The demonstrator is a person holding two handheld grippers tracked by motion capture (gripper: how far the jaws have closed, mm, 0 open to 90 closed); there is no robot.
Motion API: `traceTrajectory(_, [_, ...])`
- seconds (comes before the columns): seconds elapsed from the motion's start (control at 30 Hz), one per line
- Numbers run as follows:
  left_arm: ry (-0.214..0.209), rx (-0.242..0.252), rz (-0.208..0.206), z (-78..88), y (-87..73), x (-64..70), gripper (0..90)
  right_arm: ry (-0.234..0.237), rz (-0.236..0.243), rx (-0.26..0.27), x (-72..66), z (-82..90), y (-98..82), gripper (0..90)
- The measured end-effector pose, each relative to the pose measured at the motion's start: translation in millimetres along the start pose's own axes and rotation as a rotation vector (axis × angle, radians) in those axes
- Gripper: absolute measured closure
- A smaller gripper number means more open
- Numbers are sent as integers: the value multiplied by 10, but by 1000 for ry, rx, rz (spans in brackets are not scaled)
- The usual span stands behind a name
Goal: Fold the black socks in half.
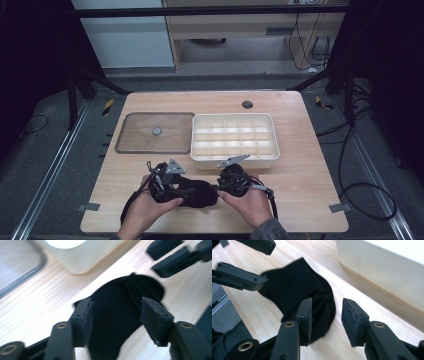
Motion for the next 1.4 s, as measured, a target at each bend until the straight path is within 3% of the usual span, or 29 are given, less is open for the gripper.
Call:
traceTrajectory(0.13, [23,24,31,27,-66,-99,350,-14,1,13,-60,-56,62,582])
traceTrajectory(0.3, [59,36,35,49,-174,-184,326,-39,1,11,-128,-168,104,559])
traceTrajectory(0.53, [64,40,47,87,-305,-239,311,-60,1,-10,-184,-326,159,519])
traceTrajectory(0.73, [59,27,50,87,-397,-229,295,-84,0,-39,-185,-458,151,501])
traceTrajectory(0.9, [60,16,51,73,-475,-244,288,-106,0,-60,-110,-457,120,509])
traceTrajectory(1.17, [29,6,63,9,-613,-215,253,-74,-11,-73,-72,-378,26,529])
traceTrajectory(1.27, [13,-11,57,-34,-659,-195,267,-69,-12,-91,-51,-360,-42,527])
traceTrajectory(1.4, [-13,-15,59,-54,-666,-190,351,-54,-4,-101,-50,-343,-77,527])
Point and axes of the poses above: each handheld gripper's, and its own axes: z roughly backward along the jaws, y roughly out of its top, x roughly to its right, the point moved 2 cm from there along -z, roughly forward along the jaws, and after that the axes turned 11 degrees about x, right-handed, at the moved point
